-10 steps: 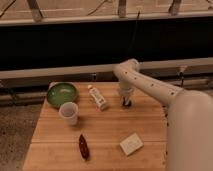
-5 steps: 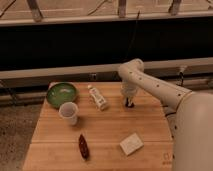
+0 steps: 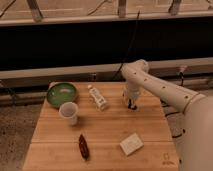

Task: Place the eraser on the white sponge

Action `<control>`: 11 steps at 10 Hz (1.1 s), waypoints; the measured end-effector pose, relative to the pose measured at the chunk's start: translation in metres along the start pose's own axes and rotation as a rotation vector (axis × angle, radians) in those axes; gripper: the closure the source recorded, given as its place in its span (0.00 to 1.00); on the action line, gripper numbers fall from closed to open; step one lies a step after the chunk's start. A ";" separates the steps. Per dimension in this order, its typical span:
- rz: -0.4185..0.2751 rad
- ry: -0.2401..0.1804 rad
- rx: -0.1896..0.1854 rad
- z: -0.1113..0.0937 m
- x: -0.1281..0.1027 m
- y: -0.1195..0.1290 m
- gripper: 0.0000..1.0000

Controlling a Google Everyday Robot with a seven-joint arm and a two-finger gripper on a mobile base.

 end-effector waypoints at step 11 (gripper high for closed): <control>-0.001 -0.030 0.006 -0.008 -0.038 0.047 1.00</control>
